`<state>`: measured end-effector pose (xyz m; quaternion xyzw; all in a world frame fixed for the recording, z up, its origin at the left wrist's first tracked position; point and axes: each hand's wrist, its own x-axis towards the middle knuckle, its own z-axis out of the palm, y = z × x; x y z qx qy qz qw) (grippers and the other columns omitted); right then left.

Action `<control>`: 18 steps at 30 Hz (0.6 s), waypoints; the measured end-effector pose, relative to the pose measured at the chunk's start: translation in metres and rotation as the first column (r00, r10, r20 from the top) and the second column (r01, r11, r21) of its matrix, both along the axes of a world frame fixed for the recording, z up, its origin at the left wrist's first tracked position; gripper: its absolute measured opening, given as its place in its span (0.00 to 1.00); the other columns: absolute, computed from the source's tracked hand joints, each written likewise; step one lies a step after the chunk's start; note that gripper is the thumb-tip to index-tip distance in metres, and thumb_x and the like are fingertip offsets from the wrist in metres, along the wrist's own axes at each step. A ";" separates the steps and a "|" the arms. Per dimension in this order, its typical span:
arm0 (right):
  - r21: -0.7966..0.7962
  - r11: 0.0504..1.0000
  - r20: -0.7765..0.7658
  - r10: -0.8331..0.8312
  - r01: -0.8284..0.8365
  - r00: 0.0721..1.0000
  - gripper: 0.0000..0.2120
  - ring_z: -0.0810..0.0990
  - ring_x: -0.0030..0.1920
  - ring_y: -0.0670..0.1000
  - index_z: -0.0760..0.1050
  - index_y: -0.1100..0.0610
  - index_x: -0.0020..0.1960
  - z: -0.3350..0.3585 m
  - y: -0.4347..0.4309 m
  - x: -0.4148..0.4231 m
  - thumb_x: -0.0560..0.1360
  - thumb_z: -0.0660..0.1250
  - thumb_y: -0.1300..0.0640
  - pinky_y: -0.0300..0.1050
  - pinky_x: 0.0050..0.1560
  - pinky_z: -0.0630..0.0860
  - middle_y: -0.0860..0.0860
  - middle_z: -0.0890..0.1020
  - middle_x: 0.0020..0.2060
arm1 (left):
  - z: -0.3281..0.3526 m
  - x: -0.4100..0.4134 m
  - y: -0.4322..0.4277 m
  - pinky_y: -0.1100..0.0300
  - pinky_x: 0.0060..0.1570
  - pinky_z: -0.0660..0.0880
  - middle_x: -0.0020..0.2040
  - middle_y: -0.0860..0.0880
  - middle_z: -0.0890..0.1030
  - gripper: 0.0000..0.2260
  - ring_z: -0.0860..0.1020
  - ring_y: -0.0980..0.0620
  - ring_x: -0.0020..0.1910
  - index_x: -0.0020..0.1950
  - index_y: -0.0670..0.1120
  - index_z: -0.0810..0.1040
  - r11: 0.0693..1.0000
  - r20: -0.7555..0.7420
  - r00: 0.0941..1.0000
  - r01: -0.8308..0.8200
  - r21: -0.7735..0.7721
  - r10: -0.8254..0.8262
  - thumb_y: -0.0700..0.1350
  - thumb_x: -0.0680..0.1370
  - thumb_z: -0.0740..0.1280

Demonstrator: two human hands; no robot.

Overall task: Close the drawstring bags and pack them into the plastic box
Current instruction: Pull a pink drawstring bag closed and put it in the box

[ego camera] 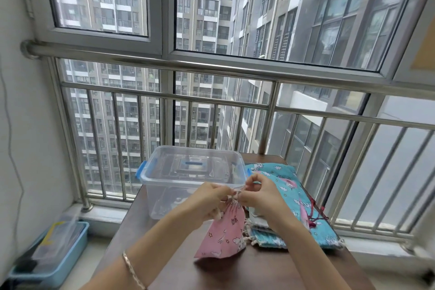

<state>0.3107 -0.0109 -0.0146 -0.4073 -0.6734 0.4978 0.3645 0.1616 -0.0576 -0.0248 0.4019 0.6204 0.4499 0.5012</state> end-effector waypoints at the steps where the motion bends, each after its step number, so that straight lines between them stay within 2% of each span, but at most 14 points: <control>1: 0.060 0.998 0.031 -0.015 0.013 0.999 0.12 0.79 0.36 0.50 0.72 0.59 0.45 -0.001 0.000 0.000 0.67 0.71 0.71 0.52 0.45 0.81 0.54 0.79 0.35 | -0.001 0.000 0.000 0.67 0.20 0.60 0.40 0.45 0.77 0.08 0.67 0.54 0.28 0.48 0.43 0.83 1.000 0.007 1.000 0.007 0.005 -0.007 0.46 0.77 0.67; 4: 0.298 0.955 0.169 -0.054 0.002 0.984 0.08 0.79 0.33 0.42 0.78 0.56 0.42 -0.002 -0.004 -0.003 0.67 0.73 0.67 0.37 0.37 0.77 0.49 0.82 0.34 | 0.000 -0.003 -0.003 0.67 0.21 0.59 0.35 0.47 0.75 0.07 0.65 0.55 0.25 0.43 0.46 0.82 0.999 -0.009 0.999 0.034 0.013 -0.034 0.48 0.77 0.68; 7: 0.420 0.907 0.219 -0.073 -0.026 0.973 0.05 0.81 0.35 0.40 0.84 0.55 0.43 -0.004 -0.005 -0.004 0.69 0.73 0.63 0.33 0.38 0.77 0.45 0.84 0.32 | 0.005 -0.007 -0.005 0.67 0.23 0.55 0.31 0.48 0.74 0.09 0.60 0.56 0.23 0.40 0.46 0.78 0.996 -0.053 0.995 0.089 0.003 -0.089 0.48 0.78 0.67; 9: 0.467 0.882 0.253 -0.071 -0.057 0.965 0.06 0.81 0.38 0.39 0.85 0.54 0.44 -0.006 -0.005 -0.003 0.71 0.71 0.63 0.30 0.39 0.76 0.42 0.83 0.33 | 0.006 -0.010 -0.004 0.66 0.24 0.56 0.35 0.47 0.75 0.09 0.62 0.55 0.27 0.43 0.45 0.79 0.993 -0.129 0.984 0.120 -0.014 -0.121 0.49 0.78 0.67; 12: 0.477 0.864 0.341 -0.014 -0.160 0.940 0.07 0.80 0.41 0.41 0.85 0.53 0.48 -0.007 -0.002 -0.001 0.74 0.70 0.61 0.32 0.43 0.76 0.44 0.82 0.39 | 0.008 -0.015 -0.002 0.64 0.27 0.57 0.37 0.47 0.76 0.09 0.64 0.52 0.32 0.44 0.46 0.78 0.984 -0.232 0.956 0.171 -0.053 -0.178 0.51 0.77 0.68; 16: 0.394 0.879 0.427 0.084 -0.268 0.901 0.07 0.79 0.41 0.45 0.81 0.48 0.44 -0.005 0.002 0.003 0.76 0.68 0.58 0.36 0.44 0.76 0.46 0.80 0.40 | 0.016 -0.022 -0.003 0.65 0.25 0.59 0.31 0.49 0.72 0.12 0.63 0.55 0.27 0.40 0.45 0.79 0.962 -0.331 0.903 0.257 -0.091 -0.273 0.52 0.76 0.69; 18: 0.315 0.904 0.414 0.143 -0.289 0.899 0.06 0.77 0.40 0.43 0.80 0.49 0.43 -0.004 0.004 0.005 0.76 0.67 0.57 0.36 0.44 0.74 0.46 0.79 0.40 | 0.020 -0.023 -0.004 0.65 0.25 0.59 0.31 0.49 0.71 0.12 0.63 0.55 0.26 0.40 0.45 0.79 0.951 -0.400 0.864 0.296 -0.087 -0.305 0.52 0.77 0.69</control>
